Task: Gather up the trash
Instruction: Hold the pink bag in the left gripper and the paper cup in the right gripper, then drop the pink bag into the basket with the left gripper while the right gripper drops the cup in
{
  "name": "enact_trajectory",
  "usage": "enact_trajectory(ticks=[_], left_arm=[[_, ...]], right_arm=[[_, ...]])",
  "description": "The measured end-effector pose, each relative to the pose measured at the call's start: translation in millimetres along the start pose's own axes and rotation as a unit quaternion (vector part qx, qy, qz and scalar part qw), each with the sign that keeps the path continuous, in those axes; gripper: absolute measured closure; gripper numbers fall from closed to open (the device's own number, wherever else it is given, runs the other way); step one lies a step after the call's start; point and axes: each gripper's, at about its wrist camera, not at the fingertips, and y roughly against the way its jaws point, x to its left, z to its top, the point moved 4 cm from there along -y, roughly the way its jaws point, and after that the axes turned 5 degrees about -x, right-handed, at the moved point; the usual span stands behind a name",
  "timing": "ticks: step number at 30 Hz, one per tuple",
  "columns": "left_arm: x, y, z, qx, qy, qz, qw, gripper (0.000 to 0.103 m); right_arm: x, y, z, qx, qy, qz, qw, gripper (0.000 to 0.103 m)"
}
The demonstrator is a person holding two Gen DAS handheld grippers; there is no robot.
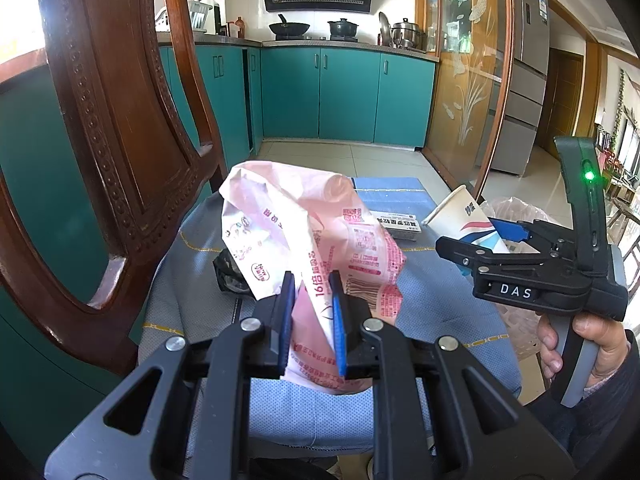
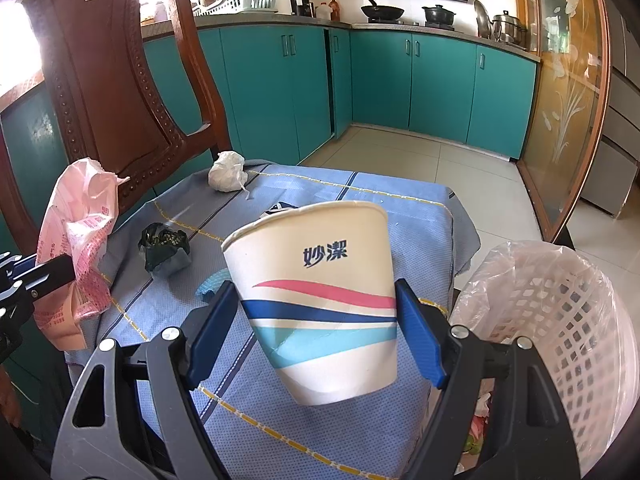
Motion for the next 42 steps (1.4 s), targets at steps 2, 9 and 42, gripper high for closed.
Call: enact_trajectory(ticks=[2,9,42], left_arm=[[0,1,0,-0.001,0.0,0.001,1.0,0.085],[0,2,-1,-0.002,-0.001,0.001,1.0,0.085],[-109,-28,34,0.004,-0.019,-0.202,0.9792,0.085]], right_arm=[[0,0,0,0.0,0.0,0.0,1.0,0.026],[1,0,0,0.0,0.0,0.0,1.0,0.026],[-175,96,-42,-0.043,-0.191,-0.199,0.96,0.026]])
